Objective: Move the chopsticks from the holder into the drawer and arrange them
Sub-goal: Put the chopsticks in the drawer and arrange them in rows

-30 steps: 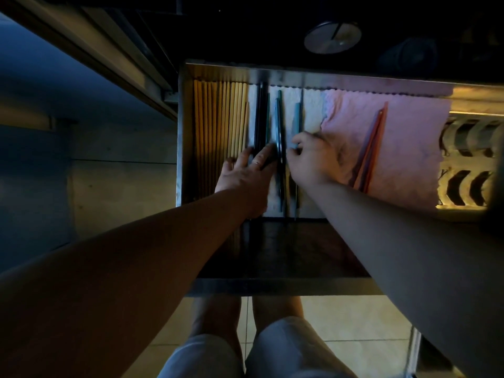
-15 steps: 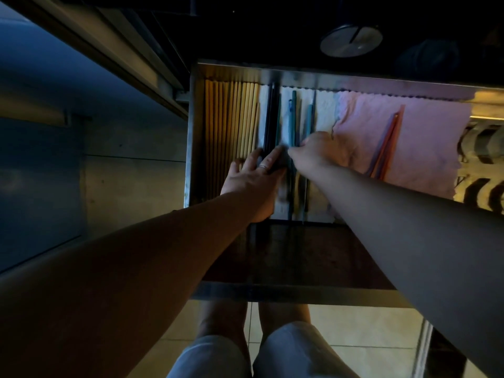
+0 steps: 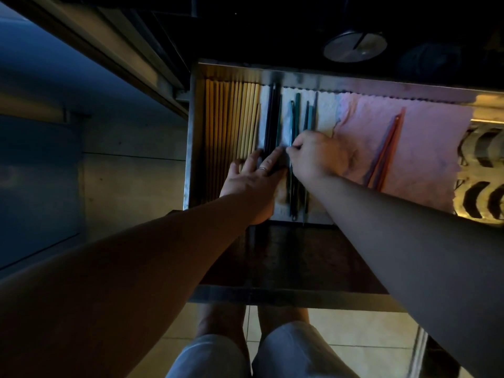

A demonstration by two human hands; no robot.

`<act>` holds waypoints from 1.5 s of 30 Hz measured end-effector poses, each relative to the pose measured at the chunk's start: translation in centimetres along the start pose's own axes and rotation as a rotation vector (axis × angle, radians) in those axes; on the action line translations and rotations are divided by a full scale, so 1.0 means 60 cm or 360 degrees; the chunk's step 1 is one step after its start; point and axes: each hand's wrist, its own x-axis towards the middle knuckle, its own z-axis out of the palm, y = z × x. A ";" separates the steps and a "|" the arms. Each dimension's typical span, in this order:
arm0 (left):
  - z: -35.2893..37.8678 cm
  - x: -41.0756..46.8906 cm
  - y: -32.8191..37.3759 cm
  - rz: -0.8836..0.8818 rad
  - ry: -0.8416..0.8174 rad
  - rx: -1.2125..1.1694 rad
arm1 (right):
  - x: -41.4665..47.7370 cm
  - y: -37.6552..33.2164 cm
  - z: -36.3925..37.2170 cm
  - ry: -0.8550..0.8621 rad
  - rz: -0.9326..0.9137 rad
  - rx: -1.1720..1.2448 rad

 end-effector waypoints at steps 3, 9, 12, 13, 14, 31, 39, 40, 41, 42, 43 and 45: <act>0.002 0.001 -0.002 0.0005 0.0011 0.0005 | 0.008 -0.015 0.013 0.0031 0.0075 -0.0010; 0.001 0.000 -0.008 0.0025 -0.0004 -0.0032 | -0.005 -0.019 0.012 0.0152 0.0125 0.0043; 0.003 0.000 -0.006 0.0032 0.0003 -0.0018 | -0.018 -0.011 -0.001 0.0211 0.0063 -0.0107; 0.003 0.001 -0.005 0.0029 -0.0002 -0.0012 | -0.020 -0.011 -0.005 0.0193 0.0047 -0.0163; 0.003 0.000 -0.006 0.0026 0.0000 -0.0002 | -0.020 -0.013 -0.010 0.0173 0.0048 -0.0195; 0.005 0.003 -0.008 0.0017 -0.0007 0.0000 | 0.000 -0.009 -0.005 0.0026 0.0202 -0.0138; -0.007 -0.004 -0.008 0.0049 -0.0016 -0.0022 | -0.003 0.002 -0.001 -0.0012 0.0156 -0.0098; -0.007 -0.004 -0.009 0.0049 -0.0020 -0.0024 | -0.005 0.000 0.000 -0.0004 0.0153 -0.0122; -0.007 -0.004 -0.010 0.0053 -0.0021 -0.0022 | -0.006 -0.002 0.000 0.0004 0.0158 -0.0157; -0.007 -0.004 -0.011 0.0059 -0.0024 -0.0017 | -0.008 -0.005 -0.001 0.0006 0.0179 -0.0177; -0.006 -0.004 -0.012 0.0065 -0.0025 -0.0009 | -0.010 -0.009 -0.005 0.0001 0.0204 -0.0183; -0.002 -0.002 -0.014 0.0070 -0.0024 0.0006 | -0.011 -0.015 -0.009 -0.0021 0.0265 -0.0148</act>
